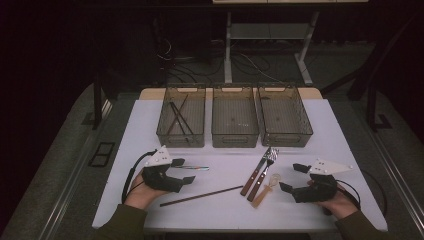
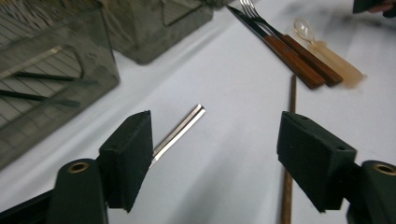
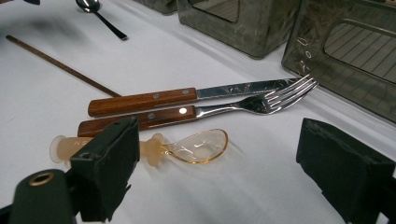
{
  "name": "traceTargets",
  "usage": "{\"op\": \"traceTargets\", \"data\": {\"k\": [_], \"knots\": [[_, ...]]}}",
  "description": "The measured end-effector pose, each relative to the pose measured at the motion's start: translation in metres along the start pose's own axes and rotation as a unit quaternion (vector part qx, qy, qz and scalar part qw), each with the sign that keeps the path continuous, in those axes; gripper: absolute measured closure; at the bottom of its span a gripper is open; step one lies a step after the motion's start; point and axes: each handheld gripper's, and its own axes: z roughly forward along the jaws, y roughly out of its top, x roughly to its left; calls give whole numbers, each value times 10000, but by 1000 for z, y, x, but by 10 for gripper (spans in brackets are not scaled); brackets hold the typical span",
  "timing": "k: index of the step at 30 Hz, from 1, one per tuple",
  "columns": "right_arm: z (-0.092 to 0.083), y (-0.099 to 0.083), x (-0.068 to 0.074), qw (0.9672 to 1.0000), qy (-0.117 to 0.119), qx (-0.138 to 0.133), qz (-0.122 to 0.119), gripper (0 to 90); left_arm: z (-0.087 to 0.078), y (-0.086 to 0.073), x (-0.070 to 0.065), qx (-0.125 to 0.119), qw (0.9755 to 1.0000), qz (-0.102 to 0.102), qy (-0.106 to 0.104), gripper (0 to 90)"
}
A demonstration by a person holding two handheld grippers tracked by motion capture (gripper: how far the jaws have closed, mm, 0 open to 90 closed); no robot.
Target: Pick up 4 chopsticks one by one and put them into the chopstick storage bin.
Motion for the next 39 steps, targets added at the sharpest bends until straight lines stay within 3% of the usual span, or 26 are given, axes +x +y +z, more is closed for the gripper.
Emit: {"op": "traceTargets", "data": {"k": [5,11,15,21,39], "knots": [[1,0,1,10000,-11,13,-20,135,1,-5,-5,127,9996,145,-201,423],[0,0,0,10000,-44,1,-24,135,4,-8,-9,266,9981,61,-545,596],[0,0,0,10000,-47,16,-28,135,7,-9,-12,389,9972,10,-641,671],[0,0,0,10000,-70,36,-50,135,14,-11,-20,556,9960,79,-695,736],[1,-1,-1,9999,-84,53,-59,135,34,-12,-32,989,9912,385,-794,783]]}}
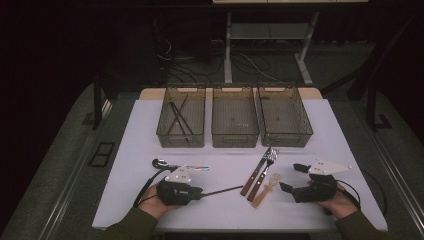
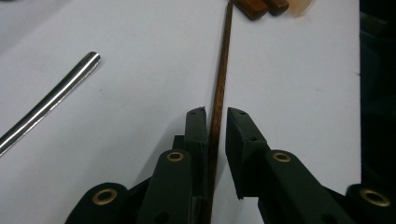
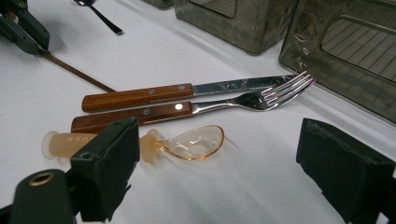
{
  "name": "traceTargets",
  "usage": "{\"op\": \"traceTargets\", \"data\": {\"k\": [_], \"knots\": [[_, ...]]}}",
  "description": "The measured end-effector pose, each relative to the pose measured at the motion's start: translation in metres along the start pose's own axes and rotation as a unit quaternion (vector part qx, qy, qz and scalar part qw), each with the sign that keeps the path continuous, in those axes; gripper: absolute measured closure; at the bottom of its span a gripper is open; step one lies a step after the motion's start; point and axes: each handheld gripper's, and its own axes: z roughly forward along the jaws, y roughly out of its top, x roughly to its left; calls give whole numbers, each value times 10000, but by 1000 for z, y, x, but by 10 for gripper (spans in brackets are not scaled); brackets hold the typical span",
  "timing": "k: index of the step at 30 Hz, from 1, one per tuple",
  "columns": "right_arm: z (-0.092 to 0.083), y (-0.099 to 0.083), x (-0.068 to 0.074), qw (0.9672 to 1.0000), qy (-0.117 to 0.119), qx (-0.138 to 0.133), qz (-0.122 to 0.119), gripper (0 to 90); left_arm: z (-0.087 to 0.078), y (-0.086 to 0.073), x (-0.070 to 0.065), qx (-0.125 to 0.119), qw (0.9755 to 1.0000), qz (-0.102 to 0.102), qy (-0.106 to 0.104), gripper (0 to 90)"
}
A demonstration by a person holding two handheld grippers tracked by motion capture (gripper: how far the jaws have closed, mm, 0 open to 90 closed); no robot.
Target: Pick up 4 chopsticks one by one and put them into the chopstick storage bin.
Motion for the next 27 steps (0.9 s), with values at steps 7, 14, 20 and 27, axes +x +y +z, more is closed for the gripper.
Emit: {"op": "traceTargets", "data": {"k": [7,14,20,27], "knots": [[0,0,0,10000,2,4,-2,135,2,1,1,69,10000,-5,-1,833],[0,0,0,10000,14,6,-5,135,2,3,1,146,9999,-31,-35,849],[0,0,0,10000,17,6,-7,135,0,4,3,139,9999,-91,-22,850],[0,0,0,10000,30,4,-13,135,-3,6,5,61,9997,-213,71,850]]}}
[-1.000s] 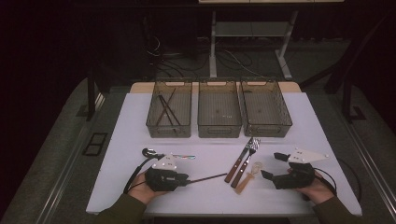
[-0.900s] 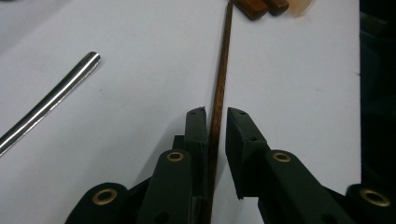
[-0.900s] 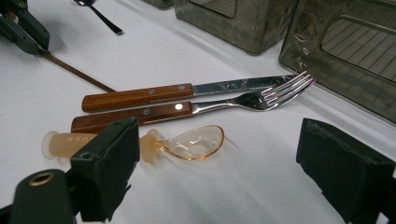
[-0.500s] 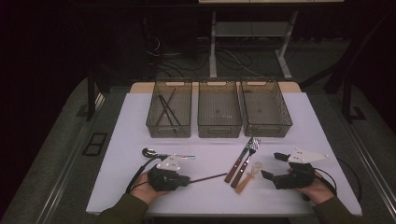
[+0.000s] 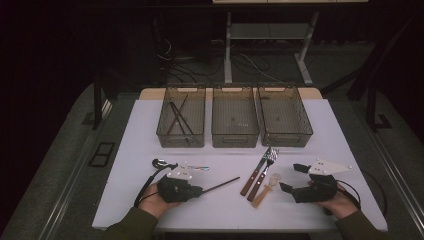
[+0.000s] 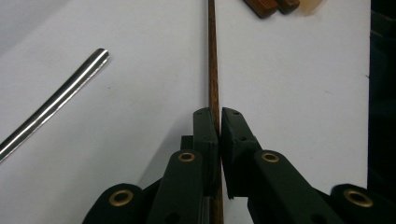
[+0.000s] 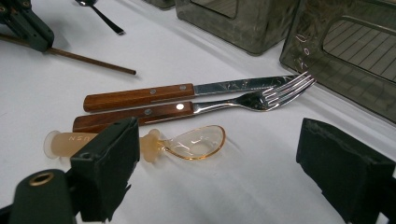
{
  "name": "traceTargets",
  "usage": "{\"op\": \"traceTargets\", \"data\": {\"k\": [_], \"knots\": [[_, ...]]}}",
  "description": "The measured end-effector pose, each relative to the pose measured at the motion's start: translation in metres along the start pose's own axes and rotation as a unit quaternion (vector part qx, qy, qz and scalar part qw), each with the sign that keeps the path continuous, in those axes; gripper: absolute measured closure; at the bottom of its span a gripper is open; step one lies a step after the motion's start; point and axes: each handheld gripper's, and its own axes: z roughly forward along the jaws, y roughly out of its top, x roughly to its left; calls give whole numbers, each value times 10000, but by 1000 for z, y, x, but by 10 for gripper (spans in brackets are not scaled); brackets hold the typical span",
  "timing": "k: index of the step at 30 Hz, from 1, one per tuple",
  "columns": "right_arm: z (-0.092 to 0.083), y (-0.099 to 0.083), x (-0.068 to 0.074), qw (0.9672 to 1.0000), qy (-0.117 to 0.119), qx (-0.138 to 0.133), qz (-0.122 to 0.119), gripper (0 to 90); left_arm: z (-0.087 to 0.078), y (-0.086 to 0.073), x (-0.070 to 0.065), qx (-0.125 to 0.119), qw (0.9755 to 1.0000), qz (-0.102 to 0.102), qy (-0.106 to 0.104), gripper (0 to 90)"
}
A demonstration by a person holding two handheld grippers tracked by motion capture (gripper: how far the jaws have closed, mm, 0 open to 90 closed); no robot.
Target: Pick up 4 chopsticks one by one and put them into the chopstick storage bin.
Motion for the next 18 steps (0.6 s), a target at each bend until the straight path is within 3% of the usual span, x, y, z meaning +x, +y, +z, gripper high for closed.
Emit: {"op": "traceTargets", "data": {"k": [11,18], "knots": [[0,0,0,10000,-1,-6,8,135,-14,1,7,-333,9991,-257,36,851],[0,0,0,10000,6,-5,3,135,-22,1,11,-408,9985,-357,123,851]]}}
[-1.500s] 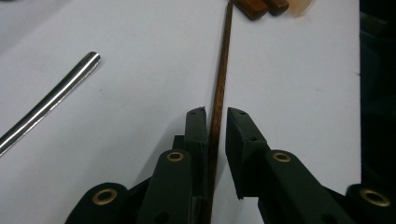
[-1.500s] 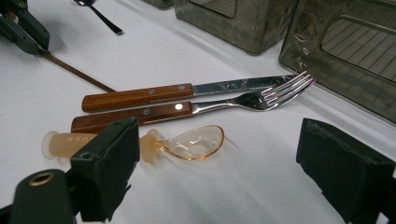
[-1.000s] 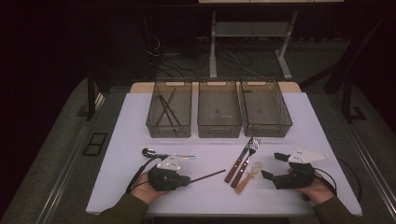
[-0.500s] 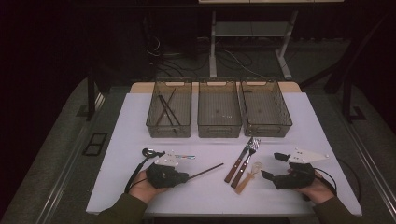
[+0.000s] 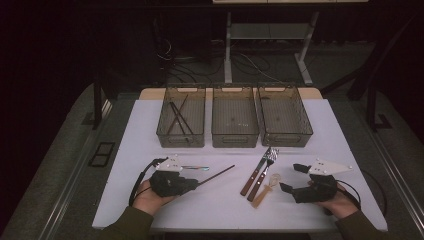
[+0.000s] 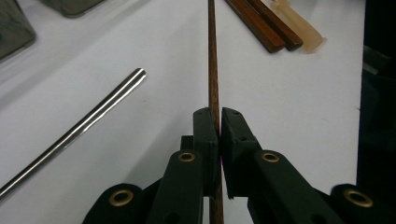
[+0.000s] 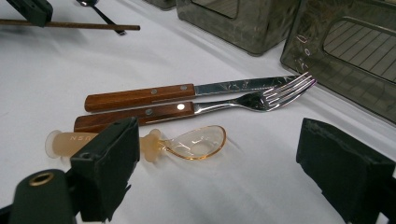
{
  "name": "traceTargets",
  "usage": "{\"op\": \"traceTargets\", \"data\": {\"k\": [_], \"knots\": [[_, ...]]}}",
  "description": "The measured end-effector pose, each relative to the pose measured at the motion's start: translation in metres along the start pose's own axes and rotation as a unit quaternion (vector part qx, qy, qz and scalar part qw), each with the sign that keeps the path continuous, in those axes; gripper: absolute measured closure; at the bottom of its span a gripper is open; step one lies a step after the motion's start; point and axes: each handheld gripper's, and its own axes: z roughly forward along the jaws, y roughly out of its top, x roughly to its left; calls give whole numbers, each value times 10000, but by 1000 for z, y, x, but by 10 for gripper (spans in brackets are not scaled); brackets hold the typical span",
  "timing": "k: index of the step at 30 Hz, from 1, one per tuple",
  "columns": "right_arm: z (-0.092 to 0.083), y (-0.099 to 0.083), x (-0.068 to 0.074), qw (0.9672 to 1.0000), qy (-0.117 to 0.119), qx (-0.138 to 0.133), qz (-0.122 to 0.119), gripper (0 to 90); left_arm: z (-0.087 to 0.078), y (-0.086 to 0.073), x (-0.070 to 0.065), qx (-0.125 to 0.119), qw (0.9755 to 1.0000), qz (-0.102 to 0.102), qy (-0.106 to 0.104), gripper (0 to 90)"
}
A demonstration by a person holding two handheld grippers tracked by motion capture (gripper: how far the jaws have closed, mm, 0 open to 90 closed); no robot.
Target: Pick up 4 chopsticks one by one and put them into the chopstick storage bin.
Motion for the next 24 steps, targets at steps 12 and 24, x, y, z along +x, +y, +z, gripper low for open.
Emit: {"op": "traceTargets", "data": {"k": [12,24], "knots": [[0,0,0,10000,8,15,4,135,-8,8,7,-282,9995,9,172,850],[0,0,0,10000,3,11,27,135,-14,19,18,-490,9978,24,443,850]]}}
